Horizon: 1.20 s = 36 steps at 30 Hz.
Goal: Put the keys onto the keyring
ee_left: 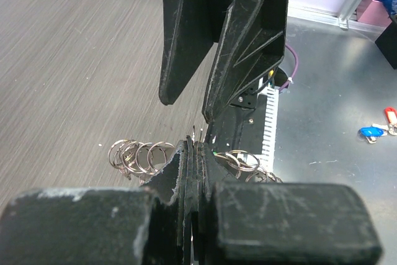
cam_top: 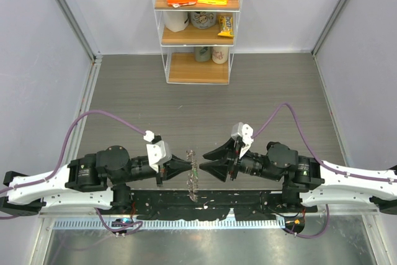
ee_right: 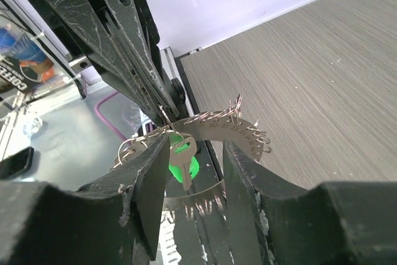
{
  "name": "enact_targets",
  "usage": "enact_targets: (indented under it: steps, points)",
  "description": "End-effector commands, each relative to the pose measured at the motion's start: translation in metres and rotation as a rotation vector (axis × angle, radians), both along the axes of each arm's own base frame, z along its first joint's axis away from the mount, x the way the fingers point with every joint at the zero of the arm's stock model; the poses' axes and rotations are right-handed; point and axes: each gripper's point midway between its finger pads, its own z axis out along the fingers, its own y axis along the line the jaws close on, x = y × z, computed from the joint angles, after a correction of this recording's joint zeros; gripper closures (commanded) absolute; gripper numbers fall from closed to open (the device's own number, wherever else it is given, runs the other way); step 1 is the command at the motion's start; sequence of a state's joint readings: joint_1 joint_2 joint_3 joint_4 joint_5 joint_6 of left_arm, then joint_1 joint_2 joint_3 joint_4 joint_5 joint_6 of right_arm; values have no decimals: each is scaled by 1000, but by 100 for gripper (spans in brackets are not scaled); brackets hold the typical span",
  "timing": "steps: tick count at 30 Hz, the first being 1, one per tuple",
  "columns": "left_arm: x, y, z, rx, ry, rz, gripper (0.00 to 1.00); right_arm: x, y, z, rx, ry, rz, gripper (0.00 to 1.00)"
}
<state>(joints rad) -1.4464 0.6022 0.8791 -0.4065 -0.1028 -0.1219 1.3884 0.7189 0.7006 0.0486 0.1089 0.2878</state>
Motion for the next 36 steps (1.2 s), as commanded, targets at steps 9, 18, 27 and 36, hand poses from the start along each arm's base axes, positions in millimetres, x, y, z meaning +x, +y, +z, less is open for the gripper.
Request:
enact_targets:
  steps: [9, 18, 27, 36]
  points:
    - [-8, -5, 41, -177, -16, -48, 100, -30, -1, 18, -148, -251, 230, 48]
    - [-15, -5, 45, -235, -22, -86, 100, -26, 1, 17, -180, -384, 252, 47]
    - [-18, -6, 45, -250, -23, -105, 100, -25, 6, 31, -169, -431, 256, 47]
    - [-18, -3, 47, -263, -26, -102, 100, -30, 10, 41, -140, -437, 276, 55]
